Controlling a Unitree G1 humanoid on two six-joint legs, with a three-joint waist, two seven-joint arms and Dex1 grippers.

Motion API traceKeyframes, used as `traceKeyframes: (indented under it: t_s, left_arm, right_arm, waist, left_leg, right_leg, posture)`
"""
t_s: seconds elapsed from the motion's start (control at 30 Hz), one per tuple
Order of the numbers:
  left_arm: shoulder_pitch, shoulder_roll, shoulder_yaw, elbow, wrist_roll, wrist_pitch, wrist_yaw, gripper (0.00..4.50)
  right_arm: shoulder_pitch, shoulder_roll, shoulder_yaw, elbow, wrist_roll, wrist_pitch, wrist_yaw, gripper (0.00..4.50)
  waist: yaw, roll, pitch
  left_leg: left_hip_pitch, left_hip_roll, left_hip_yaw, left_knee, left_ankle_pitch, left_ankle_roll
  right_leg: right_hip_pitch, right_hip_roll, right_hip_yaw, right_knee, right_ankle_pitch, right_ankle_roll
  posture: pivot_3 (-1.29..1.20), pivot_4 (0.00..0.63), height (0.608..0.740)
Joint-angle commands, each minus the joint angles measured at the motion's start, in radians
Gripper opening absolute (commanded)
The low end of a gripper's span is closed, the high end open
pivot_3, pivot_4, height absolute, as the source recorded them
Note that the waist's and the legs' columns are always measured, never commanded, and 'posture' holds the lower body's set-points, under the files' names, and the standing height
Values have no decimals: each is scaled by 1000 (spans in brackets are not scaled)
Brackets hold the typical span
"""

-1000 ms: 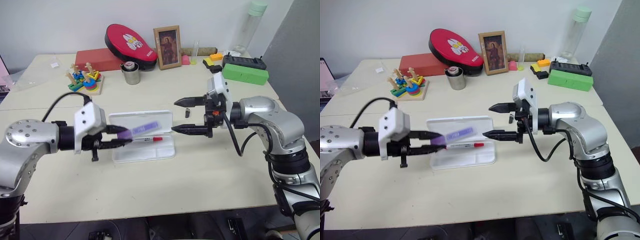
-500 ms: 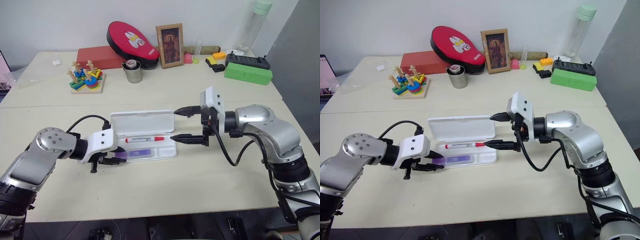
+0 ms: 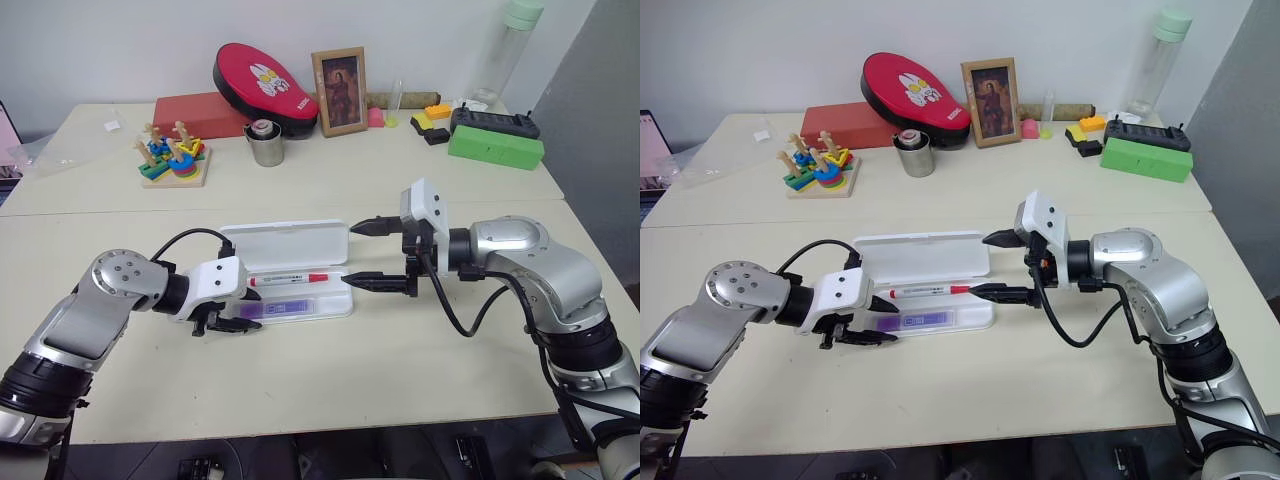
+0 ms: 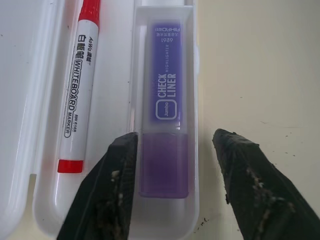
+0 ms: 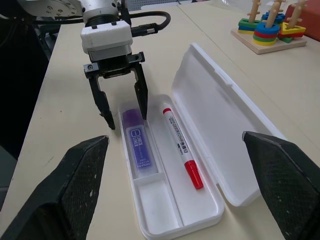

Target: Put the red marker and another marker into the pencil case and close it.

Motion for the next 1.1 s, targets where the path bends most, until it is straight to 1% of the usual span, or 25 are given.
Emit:
traceKeyframes:
  t_s: [0.03,0.1,0.17,0.23,0.27,0.33,0.47,0.53,0.63,0.8,0.97,1.1]
  left_arm:
    - [-26,-35,41,-37,-36,28,26,3408]
    - [-38,-92,81,-51,-70,42,81,3653]
    - [-48,-163,126,-92,-134,91,143,4030]
    - [-58,-251,172,-150,-212,156,224,4376]
    - [-67,-303,196,-172,-243,179,279,4457]
    - [-94,-404,233,-196,-267,201,397,4457]
    - [-146,-526,254,-183,-245,201,559,4457]
    - [-165,-566,234,-164,-236,197,595,4457]
    - [-183,-594,216,-150,-231,194,620,4457]
    - [-204,-613,198,-128,-213,177,640,4457]
    - [-199,-619,180,-118,-198,160,645,4500]
    - [-195,-615,178,-115,-194,155,641,4500]
  right_arm:
    - [-6,8,-27,36,-23,-17,-42,4500]
    - [-11,15,-27,96,-68,-14,-102,4500]
    - [-14,21,-31,147,-114,0,-172,4500]
    - [-25,45,-56,204,-145,36,-262,4500]
    - [-36,63,-68,239,-166,60,-320,4500]
    - [-65,116,-94,322,-220,101,-455,4500]
    - [-98,239,-141,440,-274,95,-634,4500]
    - [-101,315,-149,521,-299,49,-706,4500]
    - [-102,381,-166,582,-314,14,-757,4500]
    - [-122,459,-200,656,-323,-22,-823,4500]
    - [-141,470,-174,742,-372,-68,-853,3559]
    - [-138,470,-169,742,-383,-72,-840,2524]
  waist:
    - [0,0,0]
    - [0,0,0]
    - [2,0,0]
    - [4,-1,0]
    - [5,-1,0]
    - [10,-1,0]
    - [7,-1,-1]
    - [6,-1,-1]
    - [3,-1,-1]
    - [2,-1,-1]
    - [-5,-1,-1]
    - [-7,-1,-1]
  left_leg:
    - [0,0,0,0,0,0]
    - [0,0,0,1,0,0]
    - [0,0,0,2,0,0]
    - [0,0,0,2,0,0]
    - [0,0,0,2,0,0]
    - [0,0,-1,2,0,0]
    - [1,0,-1,3,1,0]
    - [1,-1,-1,3,1,0]
    - [1,-1,-1,3,1,0]
    - [1,-1,-1,3,1,0]
    - [2,-1,-1,3,1,-1]
    - [2,-1,-2,3,2,-1]
  right_leg:
    - [0,0,0,0,0,0]
    - [0,0,0,0,0,0]
    - [1,0,0,1,0,0]
    - [1,0,0,1,0,0]
    - [1,0,0,1,1,1]
    - [1,0,0,1,1,1]
    - [1,0,0,3,2,1]
    - [1,0,0,4,2,1]
    - [1,0,0,4,2,1]
    - [1,0,0,4,2,1]
    - [1,0,0,7,2,1]
    - [1,0,0,8,2,1]
  posture:
    - [0,150,740]
    - [0,150,740]
    - [0,150,740]
    - [0,150,740]
    - [0,150,740]
    - [0,150,740]
    - [0,150,740]
    - [0,150,740]
    - [0,150,740]
    - [0,150,740]
    - [0,150,740]
    - [0,150,740]
